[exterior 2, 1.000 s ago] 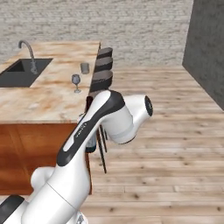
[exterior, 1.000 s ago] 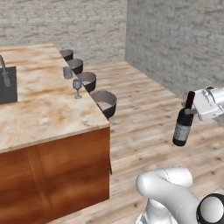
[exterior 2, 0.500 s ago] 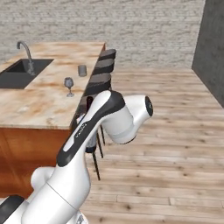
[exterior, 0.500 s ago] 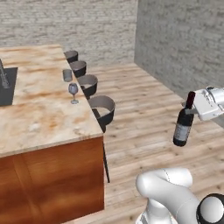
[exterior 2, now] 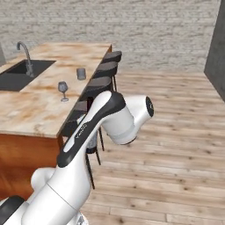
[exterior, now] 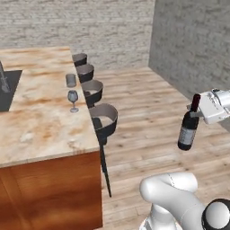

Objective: There is a wine glass and glass cup on the dining counter. Place the wine bottle next to the wine glass and the juice bottle next to the glass cup.

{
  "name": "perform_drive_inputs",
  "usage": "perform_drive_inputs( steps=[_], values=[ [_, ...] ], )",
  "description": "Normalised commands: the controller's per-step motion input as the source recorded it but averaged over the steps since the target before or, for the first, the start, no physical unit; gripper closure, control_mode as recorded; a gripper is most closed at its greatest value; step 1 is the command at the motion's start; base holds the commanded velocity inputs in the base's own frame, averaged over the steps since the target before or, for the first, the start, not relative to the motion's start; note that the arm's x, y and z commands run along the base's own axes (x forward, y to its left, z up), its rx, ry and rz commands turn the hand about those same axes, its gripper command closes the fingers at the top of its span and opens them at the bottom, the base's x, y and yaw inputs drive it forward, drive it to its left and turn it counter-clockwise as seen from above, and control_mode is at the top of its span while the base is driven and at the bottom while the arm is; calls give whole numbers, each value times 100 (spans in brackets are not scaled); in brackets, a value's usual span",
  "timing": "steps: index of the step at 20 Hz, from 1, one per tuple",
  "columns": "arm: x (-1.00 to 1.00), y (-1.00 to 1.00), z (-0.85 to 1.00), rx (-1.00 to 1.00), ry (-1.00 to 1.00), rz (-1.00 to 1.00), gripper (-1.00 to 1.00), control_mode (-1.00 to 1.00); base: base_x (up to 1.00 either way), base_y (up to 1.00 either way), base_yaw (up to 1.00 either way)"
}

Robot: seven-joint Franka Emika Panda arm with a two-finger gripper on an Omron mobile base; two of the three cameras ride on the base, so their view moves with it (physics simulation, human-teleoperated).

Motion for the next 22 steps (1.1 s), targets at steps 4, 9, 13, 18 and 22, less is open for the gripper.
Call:
perform_drive_inputs(
  steps=[4,9,13,18,22],
  values=[
    [0,0,0,0,0,0,100,100,47,-43,22],
    [0,0,0,0,0,0,100,100,45,-42,24],
    [0,0,0,0,0,0,100,100,46,-40,26],
    [0,0,0,0,0,0,100,100,45,-38,31],
    [0,0,0,0,0,0,100,100,44,-37,33]
  ],
)
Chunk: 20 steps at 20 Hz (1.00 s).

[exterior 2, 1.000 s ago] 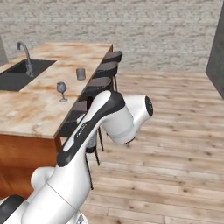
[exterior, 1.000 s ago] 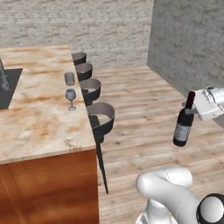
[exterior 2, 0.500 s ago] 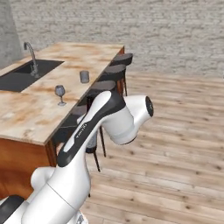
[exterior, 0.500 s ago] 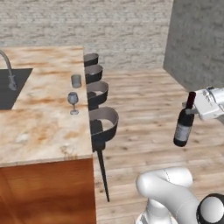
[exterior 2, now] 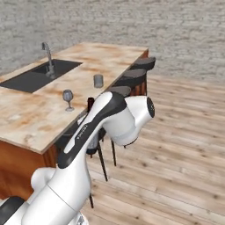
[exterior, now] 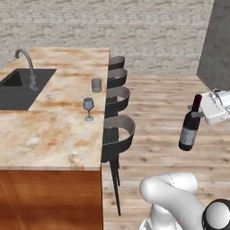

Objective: There is a wine glass and glass cup on the dining counter. Place the wine bottle next to the wine glass and the juice bottle next to the glass cup.

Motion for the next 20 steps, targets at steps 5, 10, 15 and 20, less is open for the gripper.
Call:
perform_drive_inputs(
  steps=[5,10,15,20],
  values=[
    [0,0,0,0,0,0,100,100,44,-37,34],
    [0,0,0,0,0,0,100,100,37,-40,31],
    [0,0,0,0,0,0,100,100,27,-50,22],
    [0,0,0,0,0,0,100,100,17,-51,25]
  ],
)
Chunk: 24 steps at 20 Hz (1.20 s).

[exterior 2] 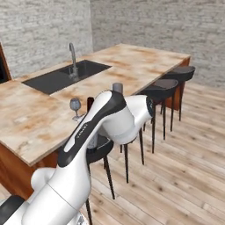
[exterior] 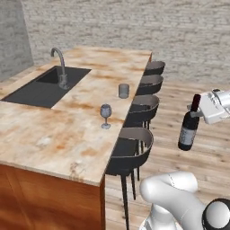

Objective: There is a wine glass and glass cup on the dining counter. Place the wine bottle next to the wine glass and the juice bottle next to the glass cup.

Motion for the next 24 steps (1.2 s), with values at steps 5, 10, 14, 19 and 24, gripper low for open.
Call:
perform_drive_inputs(
  steps=[5,10,14,19,24],
  values=[
    [0,0,0,0,0,0,100,100,16,-50,25],
    [0,0,0,0,0,0,100,100,19,-50,26],
    [0,0,0,0,0,0,100,100,29,-45,25],
    [0,0,0,0,0,0,100,100,32,-44,25],
    [0,0,0,0,0,0,100,100,43,-40,24]
  ],
)
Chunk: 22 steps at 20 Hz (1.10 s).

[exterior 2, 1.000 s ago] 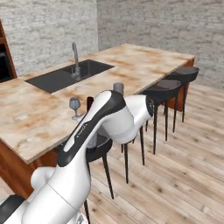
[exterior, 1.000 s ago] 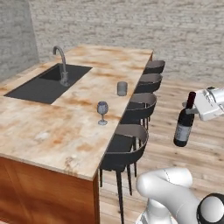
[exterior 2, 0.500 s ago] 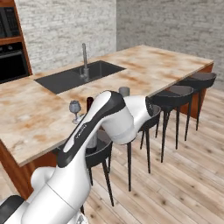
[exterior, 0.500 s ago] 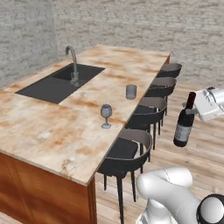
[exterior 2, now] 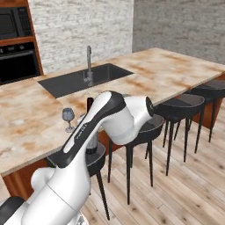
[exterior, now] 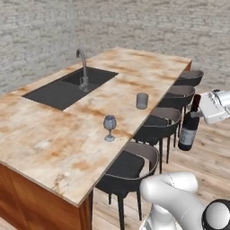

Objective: There is a wine glass and glass cup on the dining counter. Place the wine bottle next to the wine glass and the juice bottle next to the glass cup.

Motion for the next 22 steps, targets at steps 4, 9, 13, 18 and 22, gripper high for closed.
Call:
perform_drive_inputs(
  steps=[4,9,13,18,22],
  values=[
    [0,0,0,0,0,0,100,100,40,-33,22],
    [0,0,0,0,0,0,100,100,42,-33,29],
    [0,0,0,0,0,0,100,100,23,-16,20],
    [0,0,0,0,0,0,100,100,0,-3,2],
    [0,0,0,0,0,0,100,100,0,0,0]
  ],
)
